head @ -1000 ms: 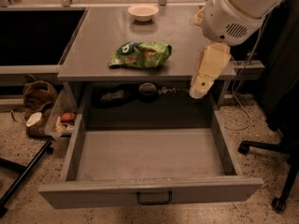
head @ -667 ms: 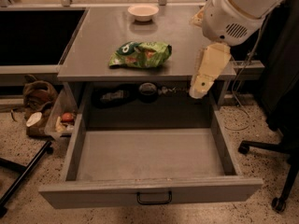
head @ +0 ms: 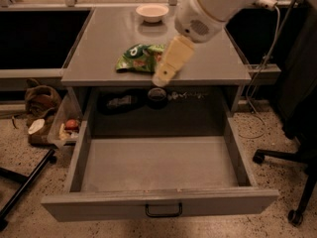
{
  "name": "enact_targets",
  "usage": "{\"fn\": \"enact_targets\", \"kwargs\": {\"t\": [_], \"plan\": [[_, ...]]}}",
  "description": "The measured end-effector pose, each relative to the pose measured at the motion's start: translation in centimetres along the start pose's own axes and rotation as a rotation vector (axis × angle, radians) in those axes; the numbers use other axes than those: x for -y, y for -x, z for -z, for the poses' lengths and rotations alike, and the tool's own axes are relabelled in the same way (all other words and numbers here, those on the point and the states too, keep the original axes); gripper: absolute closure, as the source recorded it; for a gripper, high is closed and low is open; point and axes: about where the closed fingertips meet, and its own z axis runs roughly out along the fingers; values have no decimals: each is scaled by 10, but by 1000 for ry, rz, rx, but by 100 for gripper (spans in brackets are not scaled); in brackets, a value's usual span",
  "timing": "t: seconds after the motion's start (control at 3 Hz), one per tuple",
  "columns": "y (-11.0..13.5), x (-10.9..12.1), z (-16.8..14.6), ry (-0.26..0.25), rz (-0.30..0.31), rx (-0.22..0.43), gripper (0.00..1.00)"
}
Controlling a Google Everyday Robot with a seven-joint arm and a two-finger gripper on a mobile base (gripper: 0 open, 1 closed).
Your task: Place green rice chip bag into top drawer
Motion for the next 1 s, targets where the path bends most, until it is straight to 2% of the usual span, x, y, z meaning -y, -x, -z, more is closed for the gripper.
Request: {"fn": "enact_targets", "kwargs": {"t": [0.33, 0.67, 1.0], "plan": [[43, 22, -42, 48, -56, 75, 0], [69, 41, -82, 77, -67, 106, 0], [73, 43, -87, 82, -65, 112, 0]]}}
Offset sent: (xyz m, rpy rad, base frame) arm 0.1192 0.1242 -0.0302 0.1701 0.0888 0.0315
